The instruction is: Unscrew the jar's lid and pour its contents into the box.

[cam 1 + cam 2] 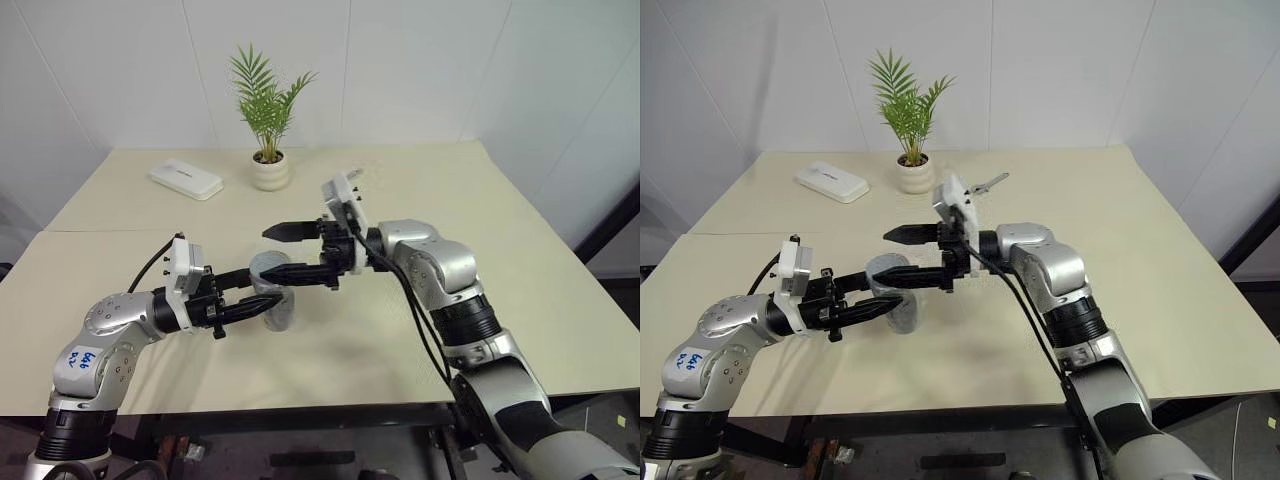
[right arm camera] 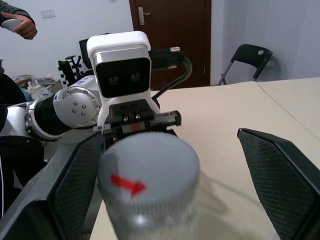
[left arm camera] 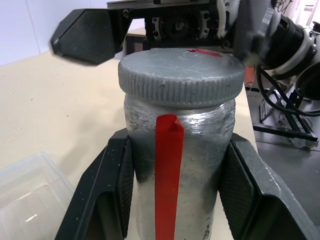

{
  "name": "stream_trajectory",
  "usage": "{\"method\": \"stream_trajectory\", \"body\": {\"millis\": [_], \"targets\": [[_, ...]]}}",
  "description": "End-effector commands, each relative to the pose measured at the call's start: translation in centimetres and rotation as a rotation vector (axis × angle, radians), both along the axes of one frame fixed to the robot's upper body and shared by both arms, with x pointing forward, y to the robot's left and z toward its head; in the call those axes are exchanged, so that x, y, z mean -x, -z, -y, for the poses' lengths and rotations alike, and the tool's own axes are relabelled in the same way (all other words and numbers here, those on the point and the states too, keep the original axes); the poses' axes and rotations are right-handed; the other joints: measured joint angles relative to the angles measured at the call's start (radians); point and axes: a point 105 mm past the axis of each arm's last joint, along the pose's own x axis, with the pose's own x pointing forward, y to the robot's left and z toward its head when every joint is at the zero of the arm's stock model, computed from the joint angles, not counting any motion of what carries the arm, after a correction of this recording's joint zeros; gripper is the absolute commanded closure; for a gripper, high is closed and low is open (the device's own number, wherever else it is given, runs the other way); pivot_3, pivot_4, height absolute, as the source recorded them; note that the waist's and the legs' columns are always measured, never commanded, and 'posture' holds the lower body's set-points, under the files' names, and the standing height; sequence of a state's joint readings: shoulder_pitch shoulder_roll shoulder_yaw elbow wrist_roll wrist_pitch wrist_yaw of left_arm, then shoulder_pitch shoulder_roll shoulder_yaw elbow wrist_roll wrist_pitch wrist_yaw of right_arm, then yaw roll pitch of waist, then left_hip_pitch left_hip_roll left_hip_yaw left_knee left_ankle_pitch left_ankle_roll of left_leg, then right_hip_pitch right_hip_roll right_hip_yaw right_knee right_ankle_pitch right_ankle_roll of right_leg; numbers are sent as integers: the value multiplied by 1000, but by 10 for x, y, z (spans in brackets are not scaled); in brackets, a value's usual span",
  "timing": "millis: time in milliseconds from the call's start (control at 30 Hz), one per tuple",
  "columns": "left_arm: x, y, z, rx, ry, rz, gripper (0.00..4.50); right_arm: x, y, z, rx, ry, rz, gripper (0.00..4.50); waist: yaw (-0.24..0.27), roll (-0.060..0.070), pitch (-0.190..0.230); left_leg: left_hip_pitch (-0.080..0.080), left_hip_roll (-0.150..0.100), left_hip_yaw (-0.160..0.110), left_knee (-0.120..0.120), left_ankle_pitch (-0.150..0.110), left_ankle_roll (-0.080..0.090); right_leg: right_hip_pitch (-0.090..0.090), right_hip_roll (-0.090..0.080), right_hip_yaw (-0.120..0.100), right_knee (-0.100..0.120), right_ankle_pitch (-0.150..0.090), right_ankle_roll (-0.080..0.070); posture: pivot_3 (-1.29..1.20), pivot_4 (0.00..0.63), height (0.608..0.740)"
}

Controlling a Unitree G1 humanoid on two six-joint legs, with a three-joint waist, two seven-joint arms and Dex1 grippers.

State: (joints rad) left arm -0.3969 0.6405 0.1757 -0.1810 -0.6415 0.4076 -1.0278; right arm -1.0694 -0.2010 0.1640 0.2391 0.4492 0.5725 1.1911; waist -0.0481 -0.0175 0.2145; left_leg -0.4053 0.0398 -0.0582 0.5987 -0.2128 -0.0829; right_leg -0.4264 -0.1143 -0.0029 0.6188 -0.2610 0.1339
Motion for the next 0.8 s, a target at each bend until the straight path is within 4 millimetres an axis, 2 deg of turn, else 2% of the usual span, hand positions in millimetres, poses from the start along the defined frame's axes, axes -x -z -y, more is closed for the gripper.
{"method": "stream_trajectory", "body": {"millis": [33,300,433,600,800], "targets": [[5,-9,6,4,35,40,2546,6,-10,-8,-5,-12,47,8,0,0,0,0,0,0,0,0,0,0,0,0,0,0,0,0,150,740],[5,-11,8,8,35,45,2546,8,-7,-15,16,-19,67,8,0,0,0,0,0,0,0,0,0,0,0,0,0,0,0,0,150,740],[4,-12,8,10,38,45,2546,2,-9,-14,10,6,72,8,-1,0,0,0,0,0,0,0,0,-1,0,0,0,0,0,0,150,740],[3,-12,8,10,39,48,2546,-14,-12,0,12,58,83,8,-1,0,0,0,0,0,0,0,0,-1,0,0,1,0,0,0,150,740],[3,-12,6,11,35,57,2546,-35,-14,35,4,132,75,8,1,0,0,0,0,0,0,0,0,-1,0,0,0,0,0,0,150,740]]}}
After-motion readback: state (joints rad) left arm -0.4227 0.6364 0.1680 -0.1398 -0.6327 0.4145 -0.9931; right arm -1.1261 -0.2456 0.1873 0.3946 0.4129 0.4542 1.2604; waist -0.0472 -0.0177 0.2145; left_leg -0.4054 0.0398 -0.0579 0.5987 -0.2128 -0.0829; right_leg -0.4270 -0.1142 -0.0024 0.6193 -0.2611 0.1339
